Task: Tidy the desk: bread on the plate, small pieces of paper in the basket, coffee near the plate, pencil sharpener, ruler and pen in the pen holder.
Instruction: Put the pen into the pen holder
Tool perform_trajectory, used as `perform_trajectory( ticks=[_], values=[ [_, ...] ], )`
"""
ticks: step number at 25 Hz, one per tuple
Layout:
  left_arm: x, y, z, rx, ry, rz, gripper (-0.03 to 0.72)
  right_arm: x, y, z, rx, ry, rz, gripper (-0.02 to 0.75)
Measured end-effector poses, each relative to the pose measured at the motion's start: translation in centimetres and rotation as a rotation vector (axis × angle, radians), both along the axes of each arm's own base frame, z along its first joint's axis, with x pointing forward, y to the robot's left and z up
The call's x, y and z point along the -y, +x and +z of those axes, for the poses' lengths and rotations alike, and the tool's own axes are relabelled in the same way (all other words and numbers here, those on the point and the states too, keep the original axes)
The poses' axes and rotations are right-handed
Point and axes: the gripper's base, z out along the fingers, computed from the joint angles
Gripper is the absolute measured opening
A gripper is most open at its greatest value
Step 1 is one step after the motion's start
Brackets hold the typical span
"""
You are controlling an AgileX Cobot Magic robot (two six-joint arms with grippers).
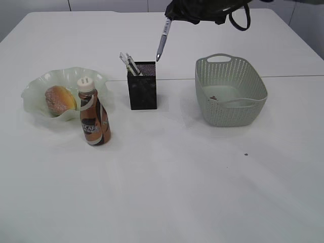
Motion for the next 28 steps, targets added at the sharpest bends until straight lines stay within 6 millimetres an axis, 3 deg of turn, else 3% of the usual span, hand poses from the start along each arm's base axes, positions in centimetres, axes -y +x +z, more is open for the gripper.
perform_trajectory(
  ticks=[7,28],
  values=[
    [0.0,0.0,0.0,0.000,0.000,0.000,0.370,-0.4,1.8,-2.7,0.047,0.037,-0.043,0.103],
    [0.0,-0.1,-0.1,-0.013,0.000,-0.001,0.370,-0.3,4.1,-6.8,0.107,0.090,-0.157,0.103]
  ],
)
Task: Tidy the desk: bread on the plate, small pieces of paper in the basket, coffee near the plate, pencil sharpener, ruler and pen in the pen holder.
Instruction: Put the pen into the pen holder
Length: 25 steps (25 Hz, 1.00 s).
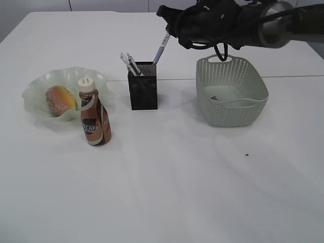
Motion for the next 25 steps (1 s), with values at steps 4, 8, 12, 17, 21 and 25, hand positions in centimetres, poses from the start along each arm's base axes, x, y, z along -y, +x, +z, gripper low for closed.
perform_trajectory(
  ticks=[4,8,12,17,21,25],
  values=[
    [0.0,0.0,0.0,0.002,0.000,0.000,0.370,0.1,0.3,-0.6,0.014,0.003,-0.019,0.103],
    [0.0,0.1,0.1,0.014,0.000,0.001,0.370,0.1,0.5,-1.3,0.008,0.008,-0.029,0.103],
    [0.0,0.2,0.1,0.023,0.000,0.002,0.370,-0.1,0.6,-2.0,-0.010,0.021,-0.033,0.103],
    [0.0,0.2,0.1,0.030,0.000,0.003,0.370,-1.1,0.3,-2.1,-0.002,0.023,-0.021,0.103],
    [0.0,0.2,0.2,0.032,0.000,0.003,0.370,-1.7,0.2,-2.2,0.021,0.013,-0.017,0.103],
    [0.0,0.3,0.2,0.036,0.001,0.004,0.370,-1.8,0.2,-2.3,0.035,-0.011,-0.009,0.103]
  ],
)
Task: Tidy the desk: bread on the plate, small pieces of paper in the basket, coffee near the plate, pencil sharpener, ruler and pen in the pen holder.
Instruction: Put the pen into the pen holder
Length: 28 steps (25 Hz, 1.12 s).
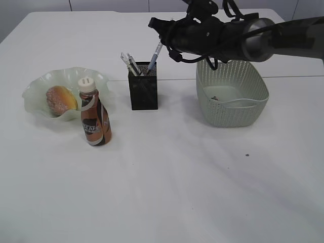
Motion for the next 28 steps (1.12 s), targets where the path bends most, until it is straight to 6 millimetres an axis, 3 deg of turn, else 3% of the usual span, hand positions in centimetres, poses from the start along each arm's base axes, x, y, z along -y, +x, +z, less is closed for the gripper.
perform_trajectory(
  ticks=[12,22,25,28],
  values=[
    [-0.09,0.00,-0.01,0.000,0.014,-0.003,0.370,-0.85,-0.18,-0.38,0.069,-0.153,0.069,0.103],
    [-0.10,0.00,-0.01,0.000,0.016,-0.003,0.370,-0.97,-0.21,-0.68,0.063,-0.169,0.079,0.142],
    [-0.10,0.00,-0.01,0.000,0.016,-0.003,0.370,-0.97,-0.21,-0.68,0.062,-0.169,0.080,0.172],
    [-0.10,0.00,-0.01,0.000,0.016,-0.003,0.370,-0.97,-0.21,-0.68,0.062,-0.169,0.080,0.248]
  ],
)
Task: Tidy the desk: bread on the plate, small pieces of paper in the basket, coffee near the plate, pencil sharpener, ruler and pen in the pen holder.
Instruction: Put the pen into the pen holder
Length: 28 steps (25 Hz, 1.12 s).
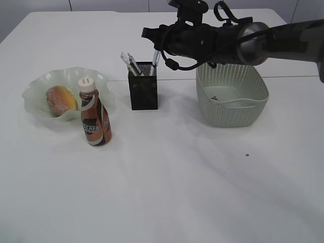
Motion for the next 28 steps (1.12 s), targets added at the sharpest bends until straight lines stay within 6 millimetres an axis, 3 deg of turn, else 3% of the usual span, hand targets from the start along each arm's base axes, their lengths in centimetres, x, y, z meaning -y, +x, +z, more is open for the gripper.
perform_trajectory(
  ticks=[4,13,20,28],
  values=[
    [0.0,0.0,0.0,0.000,0.000,0.000,0.370,0.0,0.0,0.0,0.000,0.000,0.000,0.309],
    [0.0,0.0,0.0,0.000,0.000,0.000,0.370,-0.1,-0.3,-0.3,-0.051,-0.014,0.019,0.321],
    [0.0,0.0,0.0,0.000,0.000,0.000,0.370,-0.1,-1.9,2.1,-0.152,-0.114,0.116,0.321],
    [0.0,0.0,0.0,0.000,0.000,0.000,0.370,0.4,-5.1,5.3,-0.331,-0.226,0.251,0.321]
  ],
)
